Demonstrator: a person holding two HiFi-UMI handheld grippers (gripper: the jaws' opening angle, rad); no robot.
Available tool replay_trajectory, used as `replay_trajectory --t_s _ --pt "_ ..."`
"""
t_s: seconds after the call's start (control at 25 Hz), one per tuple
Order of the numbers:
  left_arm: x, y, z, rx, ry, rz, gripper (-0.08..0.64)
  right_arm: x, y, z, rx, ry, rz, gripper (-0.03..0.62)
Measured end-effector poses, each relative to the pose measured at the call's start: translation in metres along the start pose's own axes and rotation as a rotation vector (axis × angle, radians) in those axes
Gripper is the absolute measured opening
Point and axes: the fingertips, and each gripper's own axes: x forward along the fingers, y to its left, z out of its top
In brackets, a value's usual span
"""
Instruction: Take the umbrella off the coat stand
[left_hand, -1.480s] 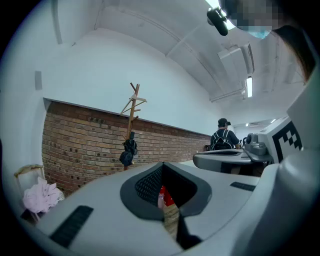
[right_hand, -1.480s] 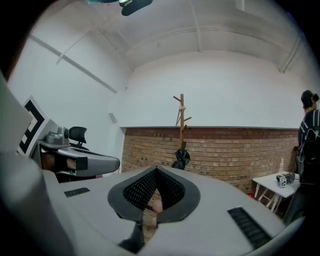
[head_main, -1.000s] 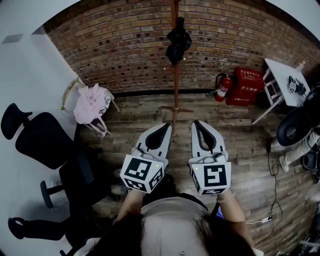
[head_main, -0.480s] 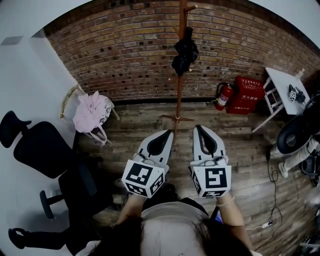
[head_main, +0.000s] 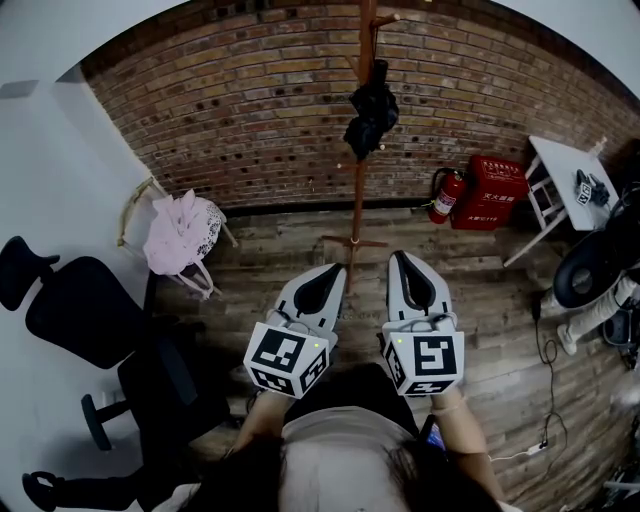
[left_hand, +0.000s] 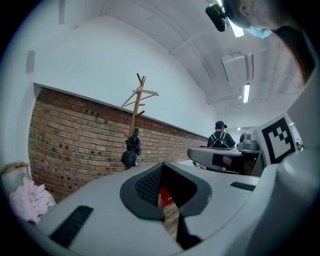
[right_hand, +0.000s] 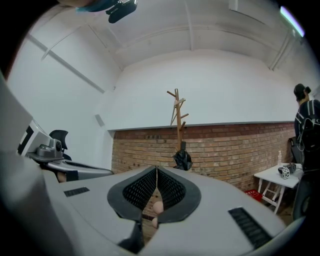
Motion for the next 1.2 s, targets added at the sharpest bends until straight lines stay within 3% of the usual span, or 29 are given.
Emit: replay_trajectory --t_s 0.16,0.48,1.2 --pt "0.007 0.006 0.003 -0.034 -0.012 0.004 0.009 0.007 -0.007 0.001 0.012 0.0 -0.013 0.035" --pt "0.041 0.02 0.004 -0.012 -0.009 0.001 0.008 0.041 -0.023 0.004 0.05 -0.033 0.034 0.037" --pt "0.148 0.083 0.01 -0.013 0.022 0.049 0.008 0.153 -0.08 0.007 -0.007 -0.032 0.044 0.037"
